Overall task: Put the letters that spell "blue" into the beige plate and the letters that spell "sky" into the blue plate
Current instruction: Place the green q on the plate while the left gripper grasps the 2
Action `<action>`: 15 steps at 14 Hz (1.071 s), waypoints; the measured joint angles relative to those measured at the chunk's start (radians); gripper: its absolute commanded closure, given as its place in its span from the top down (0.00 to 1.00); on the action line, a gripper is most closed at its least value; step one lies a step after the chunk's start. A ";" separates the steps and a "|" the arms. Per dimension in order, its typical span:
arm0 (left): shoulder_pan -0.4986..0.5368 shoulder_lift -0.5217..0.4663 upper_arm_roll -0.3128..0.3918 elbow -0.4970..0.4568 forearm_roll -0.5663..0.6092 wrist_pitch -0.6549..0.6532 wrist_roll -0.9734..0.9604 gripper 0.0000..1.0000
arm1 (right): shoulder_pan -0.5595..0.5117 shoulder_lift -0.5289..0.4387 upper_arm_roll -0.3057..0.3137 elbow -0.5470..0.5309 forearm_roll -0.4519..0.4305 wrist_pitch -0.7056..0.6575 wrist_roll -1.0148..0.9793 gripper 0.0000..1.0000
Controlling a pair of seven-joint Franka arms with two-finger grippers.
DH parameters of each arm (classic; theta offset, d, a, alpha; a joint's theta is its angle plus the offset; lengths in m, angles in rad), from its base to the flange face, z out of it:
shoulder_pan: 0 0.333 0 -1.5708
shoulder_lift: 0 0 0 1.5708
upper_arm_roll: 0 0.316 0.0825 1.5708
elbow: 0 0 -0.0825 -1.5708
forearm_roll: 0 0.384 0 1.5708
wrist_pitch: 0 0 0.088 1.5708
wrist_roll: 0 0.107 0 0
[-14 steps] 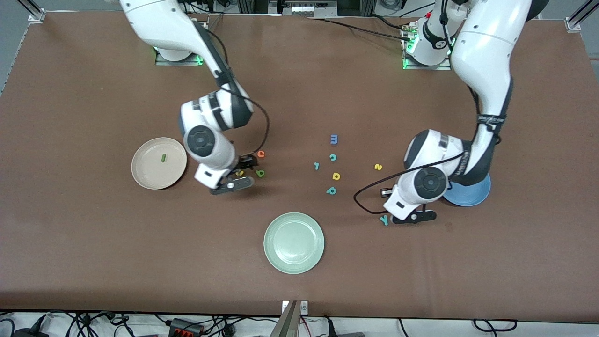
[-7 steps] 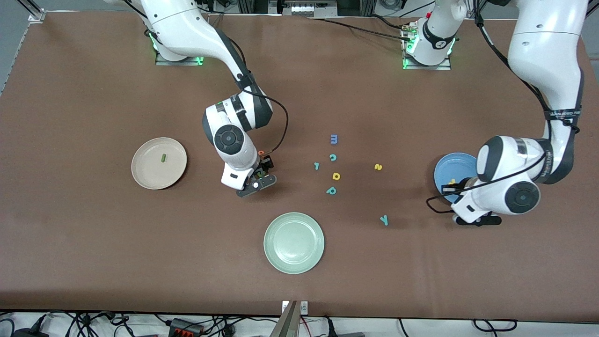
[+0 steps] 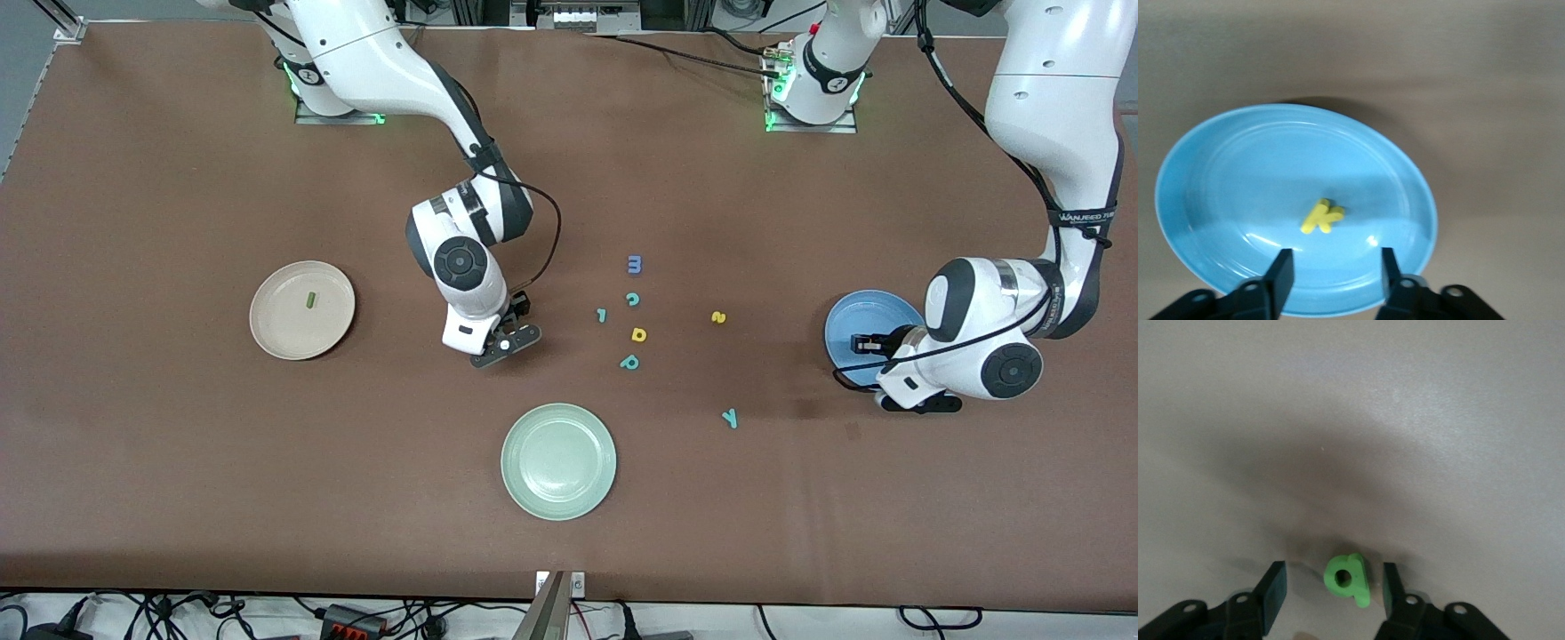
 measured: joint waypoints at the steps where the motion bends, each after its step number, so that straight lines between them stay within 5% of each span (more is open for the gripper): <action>1: -0.001 -0.014 -0.024 0.000 0.000 -0.019 -0.003 1.00 | 0.001 0.000 0.000 0.001 0.000 0.000 0.000 0.54; 7: -0.035 -0.060 -0.238 -0.065 0.000 -0.016 -0.189 1.00 | 0.001 0.007 -0.003 0.001 0.000 0.002 -0.008 0.42; 9: -0.084 -0.059 -0.254 -0.143 0.026 0.122 -0.254 1.00 | 0.001 0.007 -0.004 0.001 -0.001 0.002 -0.009 0.22; 11: -0.136 -0.056 -0.254 -0.215 0.091 0.246 -0.289 1.00 | 0.001 0.007 -0.010 0.004 -0.001 0.002 -0.009 0.15; 15: -0.160 -0.056 -0.254 -0.304 0.116 0.428 -0.295 1.00 | -0.003 0.006 -0.019 0.012 0.000 0.001 -0.009 0.15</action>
